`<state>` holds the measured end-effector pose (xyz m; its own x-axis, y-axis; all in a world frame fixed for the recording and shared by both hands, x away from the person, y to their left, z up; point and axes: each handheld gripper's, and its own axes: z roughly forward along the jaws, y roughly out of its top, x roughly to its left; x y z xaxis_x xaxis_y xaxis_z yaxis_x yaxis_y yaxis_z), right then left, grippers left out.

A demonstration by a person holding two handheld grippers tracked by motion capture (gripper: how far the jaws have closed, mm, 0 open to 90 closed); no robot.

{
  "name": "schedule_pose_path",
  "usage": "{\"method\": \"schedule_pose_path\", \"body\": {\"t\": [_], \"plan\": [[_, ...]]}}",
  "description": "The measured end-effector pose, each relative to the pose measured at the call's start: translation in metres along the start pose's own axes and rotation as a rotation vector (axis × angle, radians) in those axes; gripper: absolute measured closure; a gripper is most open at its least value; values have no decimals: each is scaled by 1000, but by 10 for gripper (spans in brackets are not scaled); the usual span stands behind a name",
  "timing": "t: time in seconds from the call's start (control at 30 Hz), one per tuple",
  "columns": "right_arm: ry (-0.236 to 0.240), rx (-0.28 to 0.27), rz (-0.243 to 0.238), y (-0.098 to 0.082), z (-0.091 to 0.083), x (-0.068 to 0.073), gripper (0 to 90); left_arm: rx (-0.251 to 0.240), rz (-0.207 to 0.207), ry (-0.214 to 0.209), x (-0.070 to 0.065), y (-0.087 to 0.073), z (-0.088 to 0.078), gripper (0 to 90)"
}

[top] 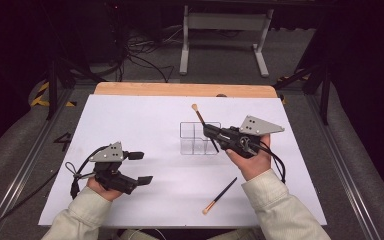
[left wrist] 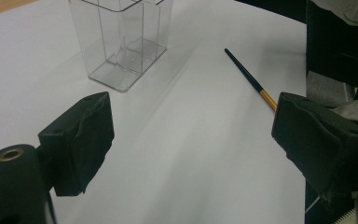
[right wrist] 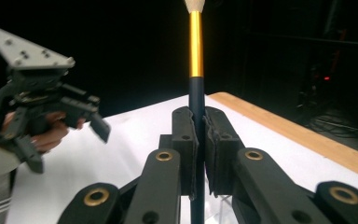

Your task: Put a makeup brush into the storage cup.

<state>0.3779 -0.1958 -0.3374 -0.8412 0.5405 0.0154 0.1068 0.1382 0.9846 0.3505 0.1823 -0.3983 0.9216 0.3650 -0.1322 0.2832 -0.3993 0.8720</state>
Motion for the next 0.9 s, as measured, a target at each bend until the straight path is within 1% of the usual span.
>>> {"method": "schedule_pose_path", "body": {"t": [0.07, 0.17, 0.2, 0.27, 0.4, 0.5, 0.57, 0.7, 0.83, 0.9], "plan": [[-27, -12, 4, 0, 1, -2, 840, -6, 8, 3, 0, -1, 0, 132], [-60, -29, 29, 0, 3, -7, 840, -11, 10, 11, -1, -1, 1, 121], [-67, -37, 40, 0, 4, -8, 840, -11, 7, 10, -1, -2, 1, 119], [-70, -41, 42, -1, 5, -9, 840, -13, 5, 12, -1, -2, 2, 112], [-95, -48, 54, -1, 10, -12, 840, -11, 10, 17, 0, -3, 2, 108], [-129, -54, 55, -1, 12, -14, 840, -11, 9, 17, 0, -3, 2, 101], [-147, -62, 66, -2, 14, -16, 840, -10, 4, 17, 0, -3, 3, 101], [-164, -65, 80, -2, 19, -17, 840, -7, 6, 19, 0, -3, 3, 101], [-180, -57, 79, -3, 28, -18, 840, -8, 5, 18, 1, -4, 3, 101], [-182, -57, 80, -3, 30, -19, 840, -8, 5, 12, 1, -4, 3, 100]]}}
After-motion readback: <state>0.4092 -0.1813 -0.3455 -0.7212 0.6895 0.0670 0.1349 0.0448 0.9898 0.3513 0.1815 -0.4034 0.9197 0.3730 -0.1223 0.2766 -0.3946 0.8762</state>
